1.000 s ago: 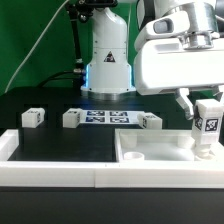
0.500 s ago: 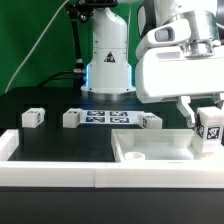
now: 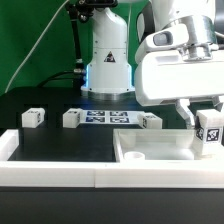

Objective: Assemble one leg

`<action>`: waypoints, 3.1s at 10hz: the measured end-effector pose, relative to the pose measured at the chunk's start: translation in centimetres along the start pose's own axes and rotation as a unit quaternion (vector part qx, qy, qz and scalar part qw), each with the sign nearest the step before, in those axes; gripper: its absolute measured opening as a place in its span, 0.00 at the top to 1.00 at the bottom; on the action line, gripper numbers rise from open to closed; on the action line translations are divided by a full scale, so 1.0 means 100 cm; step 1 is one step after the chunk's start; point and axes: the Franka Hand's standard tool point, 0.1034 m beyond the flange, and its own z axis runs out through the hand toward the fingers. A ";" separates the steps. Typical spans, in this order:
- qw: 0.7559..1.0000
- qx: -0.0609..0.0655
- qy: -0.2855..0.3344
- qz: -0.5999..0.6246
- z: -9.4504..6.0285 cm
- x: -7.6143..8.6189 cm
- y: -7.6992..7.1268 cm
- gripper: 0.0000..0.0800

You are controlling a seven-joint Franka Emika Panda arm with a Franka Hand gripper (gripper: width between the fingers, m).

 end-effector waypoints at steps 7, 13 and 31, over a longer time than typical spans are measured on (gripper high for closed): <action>1.000 0.000 0.001 0.000 -0.001 0.001 0.001 0.19; 0.996 0.011 -0.091 -0.001 -0.006 -0.004 -0.004 0.19; 0.943 0.001 -0.274 0.187 -0.003 0.018 0.003 0.63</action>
Offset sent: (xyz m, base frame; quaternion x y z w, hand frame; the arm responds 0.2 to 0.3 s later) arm 0.0000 0.0000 0.0000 0.0000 0.0000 0.0000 1.0000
